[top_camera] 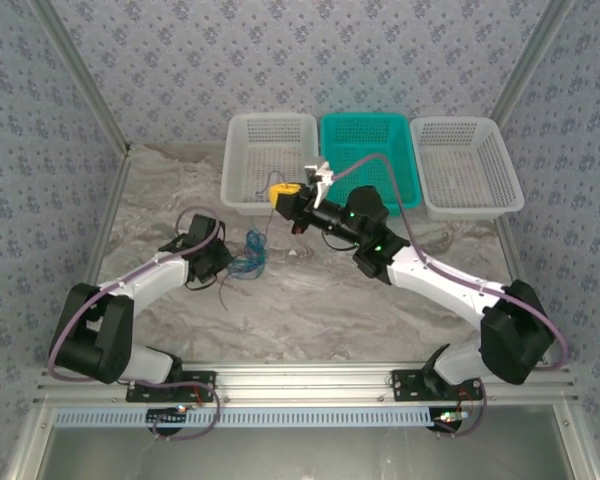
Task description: Untangle the cables
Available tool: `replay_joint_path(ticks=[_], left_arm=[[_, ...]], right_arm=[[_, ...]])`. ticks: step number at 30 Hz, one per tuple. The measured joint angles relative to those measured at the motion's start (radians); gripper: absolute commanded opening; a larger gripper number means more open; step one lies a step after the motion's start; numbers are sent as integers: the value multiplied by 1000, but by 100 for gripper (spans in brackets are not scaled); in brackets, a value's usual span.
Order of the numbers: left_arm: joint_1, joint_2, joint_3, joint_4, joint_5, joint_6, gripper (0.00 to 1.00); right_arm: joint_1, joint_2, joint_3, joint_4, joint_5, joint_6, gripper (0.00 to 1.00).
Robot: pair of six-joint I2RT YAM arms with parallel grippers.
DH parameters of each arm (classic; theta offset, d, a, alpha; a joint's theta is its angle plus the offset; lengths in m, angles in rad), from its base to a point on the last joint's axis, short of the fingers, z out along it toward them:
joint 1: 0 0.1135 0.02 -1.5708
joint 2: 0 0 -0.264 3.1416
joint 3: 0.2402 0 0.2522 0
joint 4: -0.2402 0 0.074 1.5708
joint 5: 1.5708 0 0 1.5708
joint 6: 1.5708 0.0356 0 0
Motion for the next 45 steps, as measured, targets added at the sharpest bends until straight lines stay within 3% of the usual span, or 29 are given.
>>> replay_joint_path(ticks=[8, 13, 22, 29, 37, 41, 42, 45], left_arm=[[45, -44, -14, -70, -102, -26, 0], [86, -75, -16, -123, -158, -37, 0], [218, -174, -68, -165, -199, -36, 0], [288, -222, -82, -163, -169, -22, 0], [315, -230, -108, -116, -31, -8, 0], [329, -230, -118, -98, -2, 7, 0], [336, -229, -125, -85, 5, 18, 1], [333, -226, -145, -60, 15, 60, 25]], right_arm=[[-109, -164, -39, -74, 64, 8, 0], [-173, -278, -91, -143, 172, 11, 0], [-409, -442, -153, -316, 338, 130, 0], [-525, -449, -137, -450, 323, 208, 0], [-665, -449, -86, -560, 262, 341, 0], [-682, -433, -82, -569, 201, 375, 0], [-675, -416, -71, -560, 176, 373, 0], [-587, -315, 34, -549, 96, 305, 0]])
